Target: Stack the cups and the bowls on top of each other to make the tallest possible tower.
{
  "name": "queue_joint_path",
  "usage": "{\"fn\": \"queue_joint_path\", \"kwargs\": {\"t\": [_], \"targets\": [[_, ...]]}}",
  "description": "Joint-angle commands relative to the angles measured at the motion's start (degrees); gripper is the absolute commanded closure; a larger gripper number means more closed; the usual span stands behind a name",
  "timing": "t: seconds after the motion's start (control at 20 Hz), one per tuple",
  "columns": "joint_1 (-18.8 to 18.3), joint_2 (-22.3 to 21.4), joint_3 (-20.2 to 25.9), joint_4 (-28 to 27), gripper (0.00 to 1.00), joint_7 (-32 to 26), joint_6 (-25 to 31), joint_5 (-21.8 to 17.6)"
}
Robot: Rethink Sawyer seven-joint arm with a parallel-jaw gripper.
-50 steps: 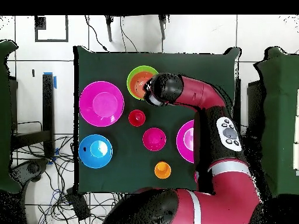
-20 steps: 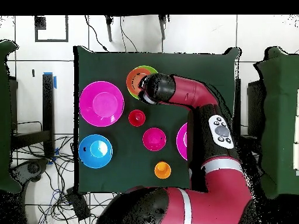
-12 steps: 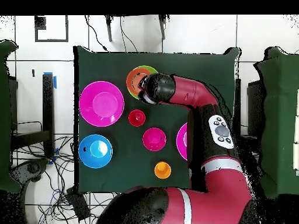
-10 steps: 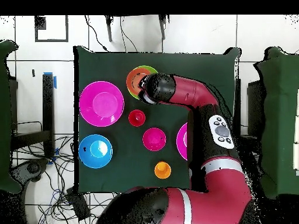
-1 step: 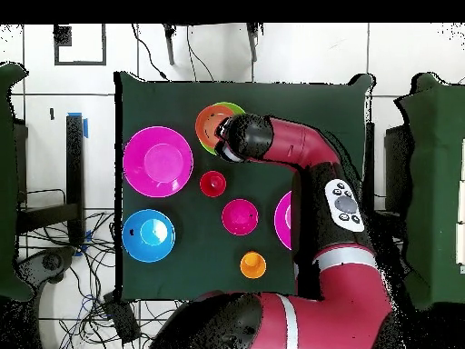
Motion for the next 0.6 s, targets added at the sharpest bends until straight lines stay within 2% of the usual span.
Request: {"fn": "queue_joint_path", "kwargs": {"t": [0.05,0.6], "targets": [[-0.11,1.70,2.33,0.99,1.00,-5.64,-0.97,-5.13],[-2.17,0.23,3.64,3.11,1.00,-7.26,-1.91,-4.98]]}}
